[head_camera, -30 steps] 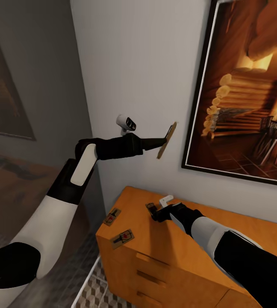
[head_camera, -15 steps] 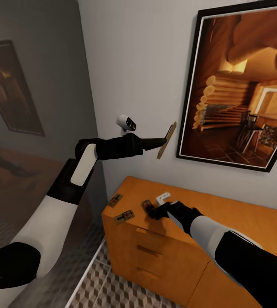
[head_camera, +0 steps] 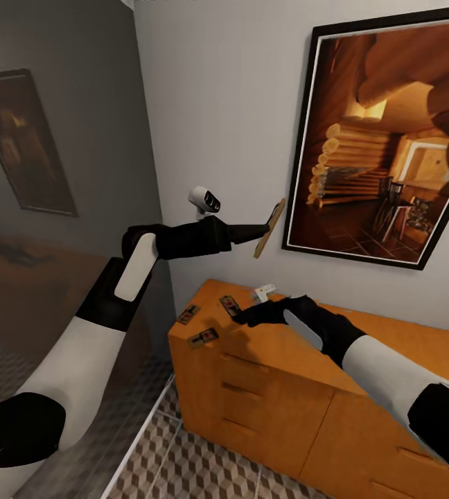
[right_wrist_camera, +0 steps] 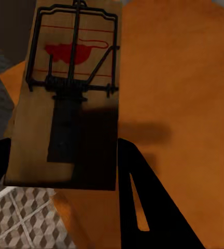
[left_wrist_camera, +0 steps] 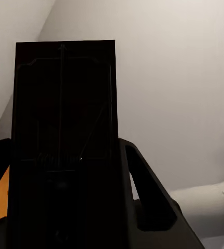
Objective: Take the four mousetraps from the cabinet in the bathroom and place them on the bathroom floor. Make sure all four end up on the same floor surface, and ensure that at least two of them are either under or directly next to the same bathroom sink.
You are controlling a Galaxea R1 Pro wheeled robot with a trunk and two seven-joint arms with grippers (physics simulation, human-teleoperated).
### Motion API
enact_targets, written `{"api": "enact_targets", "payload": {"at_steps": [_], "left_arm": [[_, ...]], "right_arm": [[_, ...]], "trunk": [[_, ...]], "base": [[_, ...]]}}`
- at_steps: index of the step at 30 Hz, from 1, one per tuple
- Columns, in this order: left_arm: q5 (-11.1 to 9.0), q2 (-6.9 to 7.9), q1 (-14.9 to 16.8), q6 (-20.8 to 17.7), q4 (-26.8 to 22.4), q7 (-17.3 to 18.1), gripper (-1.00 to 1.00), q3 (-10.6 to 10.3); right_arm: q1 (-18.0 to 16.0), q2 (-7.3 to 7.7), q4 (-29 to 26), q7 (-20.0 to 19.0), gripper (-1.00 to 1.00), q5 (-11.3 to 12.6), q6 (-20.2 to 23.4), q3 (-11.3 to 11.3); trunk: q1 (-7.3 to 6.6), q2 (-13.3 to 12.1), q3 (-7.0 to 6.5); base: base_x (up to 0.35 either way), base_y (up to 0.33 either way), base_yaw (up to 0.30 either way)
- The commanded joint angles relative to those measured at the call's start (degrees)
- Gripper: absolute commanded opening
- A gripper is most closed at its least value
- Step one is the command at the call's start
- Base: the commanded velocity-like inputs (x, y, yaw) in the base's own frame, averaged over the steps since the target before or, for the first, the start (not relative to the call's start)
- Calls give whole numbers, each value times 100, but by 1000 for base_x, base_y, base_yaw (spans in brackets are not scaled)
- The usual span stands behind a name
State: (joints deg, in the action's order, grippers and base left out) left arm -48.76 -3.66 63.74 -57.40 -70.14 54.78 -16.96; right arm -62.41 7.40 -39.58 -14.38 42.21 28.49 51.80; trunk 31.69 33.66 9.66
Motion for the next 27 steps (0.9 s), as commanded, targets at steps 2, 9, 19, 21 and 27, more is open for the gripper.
{"api": "enact_targets", "payload": {"at_steps": [2,9,19,21,27], "left_arm": [[15,-7,7,-8,2,25,-100,0],[24,-12,7,-8,-9,24,-100,0],[29,-12,7,-8,-40,26,-100,0],[27,-8,7,-8,-34,29,-100,0],[36,21,-20,-8,2,38,-100,-6]], "right_arm": [[45,393,-639,-22,-100,266,276,13],[151,1357,-1604,-29,-100,1344,479,17],[256,1584,-1562,-38,-100,1674,483,31],[282,1587,-1551,-38,-100,1675,482,31],[362,1617,-1509,-38,-100,1657,480,32]], "trunk": [[2,9,11],[2,9,11],[2,9,11],[2,9,11],[2,9,11]], "base": [[-102,0,0],[-274,0,0],[-323,0,0],[-220,0,0],[-56,0,0]]}}
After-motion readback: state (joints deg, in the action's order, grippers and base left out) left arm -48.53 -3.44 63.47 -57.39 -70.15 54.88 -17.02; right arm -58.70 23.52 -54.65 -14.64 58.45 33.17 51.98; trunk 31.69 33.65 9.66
